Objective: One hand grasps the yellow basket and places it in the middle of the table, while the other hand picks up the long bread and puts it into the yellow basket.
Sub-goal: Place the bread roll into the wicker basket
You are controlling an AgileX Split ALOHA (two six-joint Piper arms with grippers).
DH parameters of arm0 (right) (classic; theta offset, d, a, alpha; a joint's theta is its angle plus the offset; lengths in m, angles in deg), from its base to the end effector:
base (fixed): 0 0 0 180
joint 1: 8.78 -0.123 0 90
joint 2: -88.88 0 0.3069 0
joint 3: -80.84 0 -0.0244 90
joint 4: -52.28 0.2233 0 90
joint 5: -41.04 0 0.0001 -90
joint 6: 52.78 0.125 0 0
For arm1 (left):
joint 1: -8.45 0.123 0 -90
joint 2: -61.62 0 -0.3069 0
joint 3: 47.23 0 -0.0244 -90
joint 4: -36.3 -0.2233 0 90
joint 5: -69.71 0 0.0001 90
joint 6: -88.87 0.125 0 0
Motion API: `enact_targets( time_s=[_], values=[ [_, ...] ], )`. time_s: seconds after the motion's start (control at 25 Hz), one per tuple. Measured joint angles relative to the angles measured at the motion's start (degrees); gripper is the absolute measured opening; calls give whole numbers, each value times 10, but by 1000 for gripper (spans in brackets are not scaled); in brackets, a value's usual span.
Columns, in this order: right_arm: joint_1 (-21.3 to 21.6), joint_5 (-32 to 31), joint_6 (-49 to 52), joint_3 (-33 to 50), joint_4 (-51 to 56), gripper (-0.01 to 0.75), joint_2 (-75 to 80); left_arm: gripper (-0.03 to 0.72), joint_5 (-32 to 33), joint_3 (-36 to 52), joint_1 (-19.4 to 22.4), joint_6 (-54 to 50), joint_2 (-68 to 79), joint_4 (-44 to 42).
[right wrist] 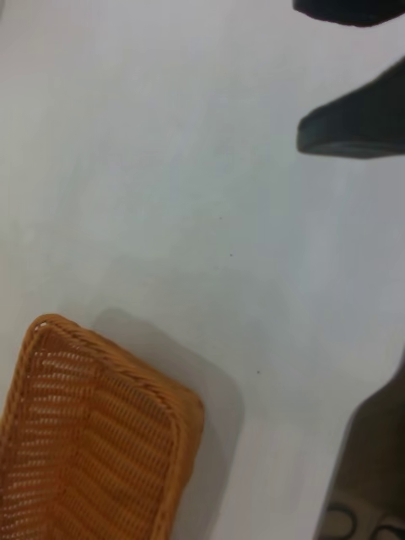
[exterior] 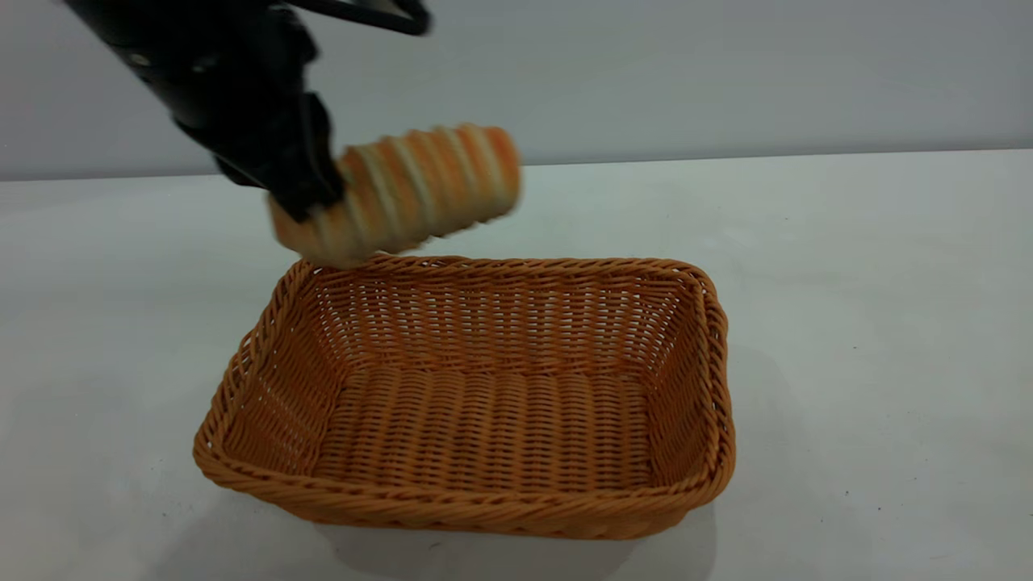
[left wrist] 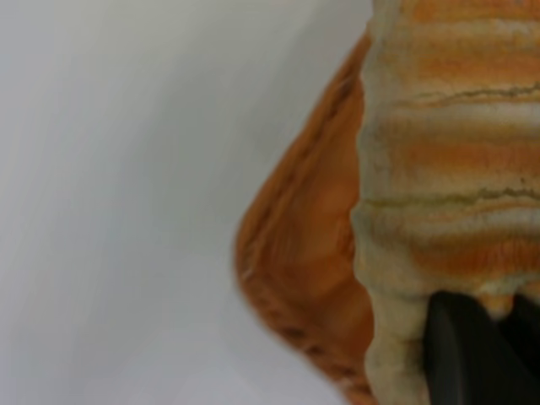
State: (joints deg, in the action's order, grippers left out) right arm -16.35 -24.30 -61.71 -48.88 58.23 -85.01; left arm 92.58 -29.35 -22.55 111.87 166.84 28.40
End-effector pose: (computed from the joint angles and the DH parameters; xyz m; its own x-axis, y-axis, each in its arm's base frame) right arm -0.0281 0.0082 0.2343 -0.4927 -0.1781 -0.8518 -0.2676 0.9624 -0.0465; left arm 0.3044 -0.1751 0.2144 -0.3656 0.8072 -0.4634 0.7793 0.5377 0.3218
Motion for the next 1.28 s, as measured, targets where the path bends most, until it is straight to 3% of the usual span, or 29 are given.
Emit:
enact_targets(
  time_s=[0.24,0.64,1.0,1.28],
  values=[
    [0,0,0,0,0,326,0,31,26,0,-47,68,0,70],
    [0,0,0,0,0,326,0,31,62,0,-47,114,57,96],
    [0,0,0,0,2,326,0,30,36,-1,-45,118,96,84],
    [0,0,0,0,9,326,0,30,30,-13,-18,118,111,79]
  ],
)
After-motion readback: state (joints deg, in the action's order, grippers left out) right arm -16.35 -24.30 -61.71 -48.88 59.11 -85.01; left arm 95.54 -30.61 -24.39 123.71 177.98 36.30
